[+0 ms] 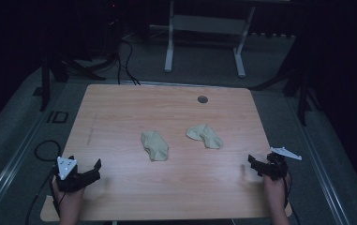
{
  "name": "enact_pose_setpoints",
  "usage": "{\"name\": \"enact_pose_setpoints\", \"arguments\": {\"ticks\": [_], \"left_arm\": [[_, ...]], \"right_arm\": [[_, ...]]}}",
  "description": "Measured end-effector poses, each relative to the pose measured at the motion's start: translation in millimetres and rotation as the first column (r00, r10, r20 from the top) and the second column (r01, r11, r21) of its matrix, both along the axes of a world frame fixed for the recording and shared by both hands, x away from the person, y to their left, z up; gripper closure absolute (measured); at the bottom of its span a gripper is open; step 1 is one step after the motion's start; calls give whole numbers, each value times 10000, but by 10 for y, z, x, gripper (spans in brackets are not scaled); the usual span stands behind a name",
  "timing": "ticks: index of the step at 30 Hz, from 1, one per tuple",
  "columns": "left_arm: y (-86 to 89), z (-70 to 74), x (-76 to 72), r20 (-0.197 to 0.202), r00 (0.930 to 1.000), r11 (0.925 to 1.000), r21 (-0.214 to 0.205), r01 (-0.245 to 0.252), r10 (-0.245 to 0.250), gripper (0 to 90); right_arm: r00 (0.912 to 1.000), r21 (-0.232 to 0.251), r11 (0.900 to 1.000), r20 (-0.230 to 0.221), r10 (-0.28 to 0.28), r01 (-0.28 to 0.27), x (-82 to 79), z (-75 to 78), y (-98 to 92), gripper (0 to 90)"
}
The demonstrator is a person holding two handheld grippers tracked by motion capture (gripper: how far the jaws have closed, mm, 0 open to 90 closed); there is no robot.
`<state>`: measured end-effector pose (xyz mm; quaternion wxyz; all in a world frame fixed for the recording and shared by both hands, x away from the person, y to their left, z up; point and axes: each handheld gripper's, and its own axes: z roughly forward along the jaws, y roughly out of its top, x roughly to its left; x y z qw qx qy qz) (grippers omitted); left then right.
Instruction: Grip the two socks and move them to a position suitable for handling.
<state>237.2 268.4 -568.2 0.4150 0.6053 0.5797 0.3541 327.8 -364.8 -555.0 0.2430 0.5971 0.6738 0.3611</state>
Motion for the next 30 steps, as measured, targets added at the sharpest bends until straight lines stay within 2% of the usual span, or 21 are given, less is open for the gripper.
{"name": "enact_pose_setpoints", "arguments": {"ticks": [3,7,15,20,22,26,30], "left_arm": [[-6,1,0,27,10000,10000,-11,52,-52,17],[-5,4,-4,42,9999,9999,-60,111,-111,17],[4,4,-4,-1,9999,9999,-93,136,-136,16],[7,4,-2,-13,9998,9997,-137,201,-201,16],[6,5,0,-11,9998,9997,-146,220,-220,16],[10,4,2,-20,9997,9994,-202,263,-264,17],[8,5,3,-50,9995,9993,-194,314,-315,17]], "right_arm": [[9993,158,9994,-197,307,-304,66,24,87,140],[9987,302,9984,-151,492,-487,159,74,226,140],[9941,189,9941,-164,1074,-1071,401,194,512,141],[9926,444,9920,-217,1195,-1184,520,236,681,140],[9936,246,9935,-158,1116,-1112,561,244,772,132],[9954,548,9939,-44,961,-957,627,267,862,124],[9930,398,9923,-104,1175,-1170,713,310,977,136]]}}
